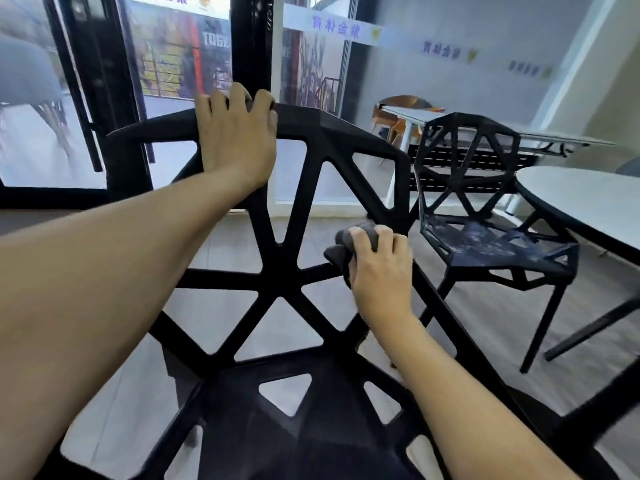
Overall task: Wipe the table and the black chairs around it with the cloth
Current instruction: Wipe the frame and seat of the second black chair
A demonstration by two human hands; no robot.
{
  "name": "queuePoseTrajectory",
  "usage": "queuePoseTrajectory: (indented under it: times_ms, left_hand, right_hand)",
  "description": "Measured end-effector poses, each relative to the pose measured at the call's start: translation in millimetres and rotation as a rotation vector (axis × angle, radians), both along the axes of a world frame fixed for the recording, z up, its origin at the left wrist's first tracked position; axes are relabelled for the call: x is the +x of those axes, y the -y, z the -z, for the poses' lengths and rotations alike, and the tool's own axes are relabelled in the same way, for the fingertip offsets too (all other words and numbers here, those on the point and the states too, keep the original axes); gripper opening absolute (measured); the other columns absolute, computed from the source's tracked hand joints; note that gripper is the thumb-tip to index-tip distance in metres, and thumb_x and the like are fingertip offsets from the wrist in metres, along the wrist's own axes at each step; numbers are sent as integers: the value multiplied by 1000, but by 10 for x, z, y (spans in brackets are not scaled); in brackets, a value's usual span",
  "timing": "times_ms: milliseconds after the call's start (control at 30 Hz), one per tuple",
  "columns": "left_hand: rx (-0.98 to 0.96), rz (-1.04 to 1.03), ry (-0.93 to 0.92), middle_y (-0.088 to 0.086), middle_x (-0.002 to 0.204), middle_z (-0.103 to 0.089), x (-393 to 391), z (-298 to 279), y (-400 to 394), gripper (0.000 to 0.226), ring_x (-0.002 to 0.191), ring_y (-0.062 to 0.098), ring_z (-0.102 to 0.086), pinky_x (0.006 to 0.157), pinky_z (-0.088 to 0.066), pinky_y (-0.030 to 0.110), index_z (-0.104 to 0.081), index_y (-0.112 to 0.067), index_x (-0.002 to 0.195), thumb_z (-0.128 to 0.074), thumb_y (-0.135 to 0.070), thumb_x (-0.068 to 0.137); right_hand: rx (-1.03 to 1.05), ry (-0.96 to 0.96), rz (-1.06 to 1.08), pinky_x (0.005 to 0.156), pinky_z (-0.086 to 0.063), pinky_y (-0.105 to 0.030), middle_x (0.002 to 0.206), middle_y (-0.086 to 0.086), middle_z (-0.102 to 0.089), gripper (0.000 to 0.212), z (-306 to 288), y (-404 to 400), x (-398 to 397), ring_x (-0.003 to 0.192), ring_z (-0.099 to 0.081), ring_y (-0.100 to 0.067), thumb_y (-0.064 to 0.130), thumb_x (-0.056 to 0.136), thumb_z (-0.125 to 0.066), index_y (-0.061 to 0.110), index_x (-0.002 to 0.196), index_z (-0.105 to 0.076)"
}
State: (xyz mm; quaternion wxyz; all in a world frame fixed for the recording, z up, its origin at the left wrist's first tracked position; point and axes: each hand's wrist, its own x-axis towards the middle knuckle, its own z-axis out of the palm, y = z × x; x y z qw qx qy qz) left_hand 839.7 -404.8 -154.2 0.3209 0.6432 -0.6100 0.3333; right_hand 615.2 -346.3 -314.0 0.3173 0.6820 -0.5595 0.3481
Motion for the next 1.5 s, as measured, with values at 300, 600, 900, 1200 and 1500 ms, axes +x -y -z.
queuePoseTrajectory:
  times_ms: [300,600,900,1200,1500]
  left_hand:
    - [167,113,57,21,165,-4,-274,396,-354,70,153,37,-5,125,-4,49,-9,-2,158,-32,-38,103]
    - [380,-46,244,25,132,-50,-672,1242,-598,64,111,34,-54,123,-6,52,-18,16,148,-21,-33,107]
    - [346,-82,355,21,128,-50,-595,1313,-506,60,102,32,-54,124,-6,49,-30,15,142,-24,-31,106]
    - [303,-119,343,21,112,-56,-598,1289,-552,59,95,32,-56,124,-12,47,-37,17,136,-38,-32,102]
    - [304,-153,396,16,114,-57,-603,1280,-568,59,89,26,-56,124,-12,46,-38,14,137,-34,-36,104]
  right_hand:
    - [155,72,-64,79,-52,-47,120,-13,-51,32,-93,-152,-62,96,-48,-34,22,89,-65,19,120,-61]
    - [406,48,-492,91,-49,-43,117,-6,-50,42,-189,-446,-13,106,-46,-26,15,89,-59,25,129,-59]
    - [19,38,-279,116,-35,-49,153,-8,-41,57,-750,284,-555,132,-37,-34,19,95,-60,29,150,-48]
    - [72,-262,-56,79,-50,-46,120,-13,-61,55,-289,-56,-871,93,-55,-36,16,81,-76,22,134,-62]
    - [133,-560,-94,80,-43,-46,109,-9,-63,45,-121,-326,-831,97,-54,-34,13,80,-70,17,124,-66]
